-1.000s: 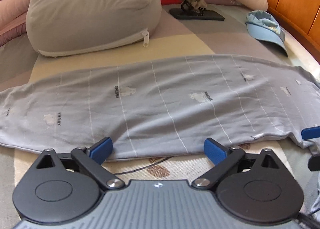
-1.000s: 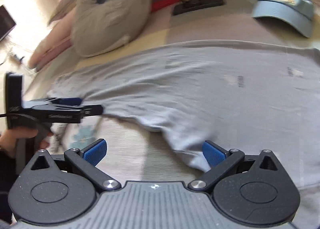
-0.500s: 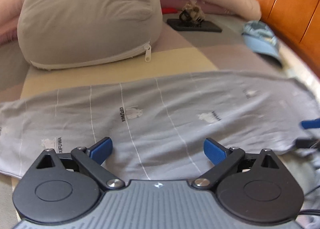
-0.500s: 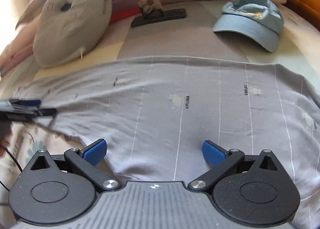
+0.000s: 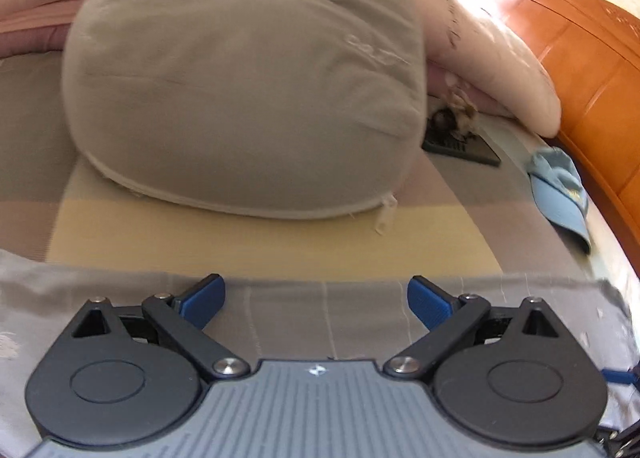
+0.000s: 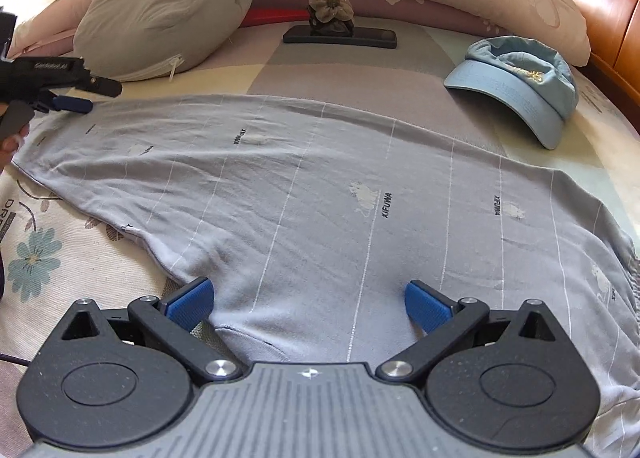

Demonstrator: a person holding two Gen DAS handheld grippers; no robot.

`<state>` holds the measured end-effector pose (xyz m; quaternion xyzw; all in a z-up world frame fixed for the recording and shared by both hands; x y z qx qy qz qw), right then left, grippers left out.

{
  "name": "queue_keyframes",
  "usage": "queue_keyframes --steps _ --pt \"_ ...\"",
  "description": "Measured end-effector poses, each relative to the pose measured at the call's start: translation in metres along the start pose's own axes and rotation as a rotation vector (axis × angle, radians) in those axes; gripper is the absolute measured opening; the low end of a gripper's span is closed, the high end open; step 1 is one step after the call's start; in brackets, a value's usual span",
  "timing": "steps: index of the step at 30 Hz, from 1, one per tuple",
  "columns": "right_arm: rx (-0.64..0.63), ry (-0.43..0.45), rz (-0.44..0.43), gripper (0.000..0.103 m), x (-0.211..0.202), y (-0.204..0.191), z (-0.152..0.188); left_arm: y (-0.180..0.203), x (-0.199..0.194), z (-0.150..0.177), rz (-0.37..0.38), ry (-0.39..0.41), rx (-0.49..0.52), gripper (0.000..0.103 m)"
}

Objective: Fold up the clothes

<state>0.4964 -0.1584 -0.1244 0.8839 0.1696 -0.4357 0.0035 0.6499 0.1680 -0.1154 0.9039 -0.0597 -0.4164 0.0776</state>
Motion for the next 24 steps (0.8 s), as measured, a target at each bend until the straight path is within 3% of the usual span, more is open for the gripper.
queue_keyframes --steps 3,7,10,14,24 --pt "-0.003 0.001 0.000 0.103 0.000 0.000 0.000 -0.003 -0.018 0.001 -0.043 0.032 0.043 0.098" --pt "-0.007 0.005 -0.001 0.103 0.001 -0.001 0.000 -0.023 -0.020 0.016 -0.029 -0.030 0.032 0.098" --pt "-0.007 0.004 -0.004 0.103 0.001 -0.001 0.000 -0.046 -0.031 0.022 -0.019 0.002 0.017 0.098" --pt "-0.008 0.004 -0.002 0.103 0.001 -0.001 0.000 -0.102 -0.031 0.013 -0.320 -0.001 -0.001 0.098" --pt "-0.005 -0.002 0.009 0.103 0.002 -0.002 -0.001 -0.097 -0.024 0.005 -0.289 0.010 0.040 0.098"
Point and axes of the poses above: each gripper's, at about its wrist camera, not at the fingertips, and x roughly the way its jaws point, y to its right, z to its underside, the point moved 7 cm from there along x, roughly the way its jaws point, and after that the axes turned 9 degrees about -z, right-handed, at the moved point
